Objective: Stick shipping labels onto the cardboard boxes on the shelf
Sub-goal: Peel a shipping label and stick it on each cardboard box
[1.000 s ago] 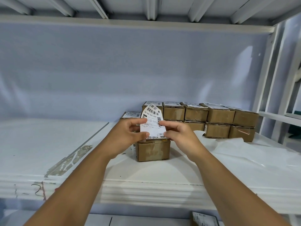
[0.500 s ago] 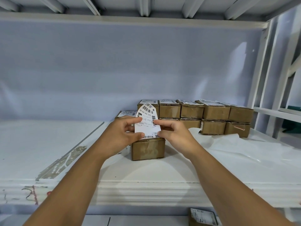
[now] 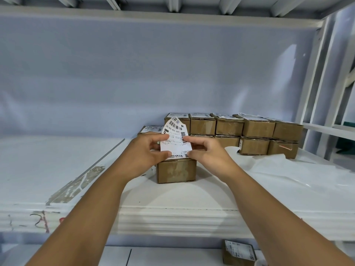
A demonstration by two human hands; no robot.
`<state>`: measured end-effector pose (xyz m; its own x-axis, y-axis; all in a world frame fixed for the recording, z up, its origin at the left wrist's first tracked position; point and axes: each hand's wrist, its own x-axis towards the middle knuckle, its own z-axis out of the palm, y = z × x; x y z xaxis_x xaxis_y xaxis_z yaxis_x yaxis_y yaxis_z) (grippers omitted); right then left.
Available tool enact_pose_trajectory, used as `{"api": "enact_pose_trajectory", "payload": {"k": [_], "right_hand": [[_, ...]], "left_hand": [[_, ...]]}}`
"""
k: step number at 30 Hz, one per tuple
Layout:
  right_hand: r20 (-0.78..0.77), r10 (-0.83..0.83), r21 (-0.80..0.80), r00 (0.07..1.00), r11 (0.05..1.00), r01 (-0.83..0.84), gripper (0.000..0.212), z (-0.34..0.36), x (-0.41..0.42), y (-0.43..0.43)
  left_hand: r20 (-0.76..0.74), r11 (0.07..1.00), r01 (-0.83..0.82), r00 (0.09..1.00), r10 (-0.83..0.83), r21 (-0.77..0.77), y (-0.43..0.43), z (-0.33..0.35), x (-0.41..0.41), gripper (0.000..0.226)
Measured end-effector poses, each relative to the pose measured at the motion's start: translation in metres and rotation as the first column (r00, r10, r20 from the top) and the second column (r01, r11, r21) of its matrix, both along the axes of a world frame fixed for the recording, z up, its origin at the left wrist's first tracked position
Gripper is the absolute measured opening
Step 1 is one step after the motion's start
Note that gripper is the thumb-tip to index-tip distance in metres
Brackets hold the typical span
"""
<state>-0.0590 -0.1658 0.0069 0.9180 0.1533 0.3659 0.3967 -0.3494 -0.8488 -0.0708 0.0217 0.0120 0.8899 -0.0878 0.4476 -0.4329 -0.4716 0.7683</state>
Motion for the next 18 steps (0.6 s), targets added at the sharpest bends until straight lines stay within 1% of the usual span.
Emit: {"api": "enact_pose_trajectory", "payload": {"k": [5,11,13,15,18], "right_hand": [[0.015,0.010,-0.029,1.000,1.000,-0.010,0.045,-0.0029,0.0020,-0.0011],[0.033,-0.017,-0.090,0.999,0.996,0.020,0.038,-0.0035,0.0033,0.0037],[0.023,-0.017,-0.086,1.000,0.996,0.019,0.042,-0.0059,0.0065,0.0043],[0.016,-0.009,-0.087,1.000,0.996,0.011,0.041,-0.0067,0.0072,0.0036],[0.014,0.006,-0.084,1.000,0.996,-0.005,0.029,-0.0042,0.0047,0.0033]], "left_hand": [[0.049,0.999,0.005,0.999,-0.007,0.042,-0.0018,-0.0003,-0.0024,0.051],[0.088,0.996,0.015,0.996,-0.023,0.084,-0.0031,0.0002,-0.0038,0.049],[0.094,0.995,0.018,0.995,-0.027,0.093,-0.0025,-0.0001,-0.0045,0.047],[0.096,0.992,0.003,0.995,-0.015,0.127,-0.0013,-0.0005,-0.0029,0.041],[0.052,0.985,-0.033,0.998,0.025,0.168,0.0030,-0.0033,-0.0001,0.026]]}}
